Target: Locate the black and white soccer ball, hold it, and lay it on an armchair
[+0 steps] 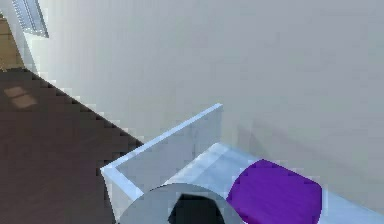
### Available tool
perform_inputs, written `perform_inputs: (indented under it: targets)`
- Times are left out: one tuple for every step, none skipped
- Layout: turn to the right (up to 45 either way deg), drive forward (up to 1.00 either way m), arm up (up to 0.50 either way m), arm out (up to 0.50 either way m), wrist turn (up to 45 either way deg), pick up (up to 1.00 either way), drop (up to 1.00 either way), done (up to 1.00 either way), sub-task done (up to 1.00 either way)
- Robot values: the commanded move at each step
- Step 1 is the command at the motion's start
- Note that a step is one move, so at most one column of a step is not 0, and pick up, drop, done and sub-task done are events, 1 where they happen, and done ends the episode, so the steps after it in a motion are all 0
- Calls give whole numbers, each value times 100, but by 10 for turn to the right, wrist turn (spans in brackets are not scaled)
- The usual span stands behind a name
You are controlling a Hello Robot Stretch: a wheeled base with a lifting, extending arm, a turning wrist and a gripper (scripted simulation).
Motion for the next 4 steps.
perform_inputs:
  targets:
    - [-450, 0, 0, 0, 0, 0, 0, 0, 0]
    - [-90, 0, 0, 0, 0, 0, 0, 0, 0]
    - [0, 35, 0, 0, 0, 0, 0, 0, 0]
    - [-30, 0, 0, 0, 0, 0, 0, 0, 0]
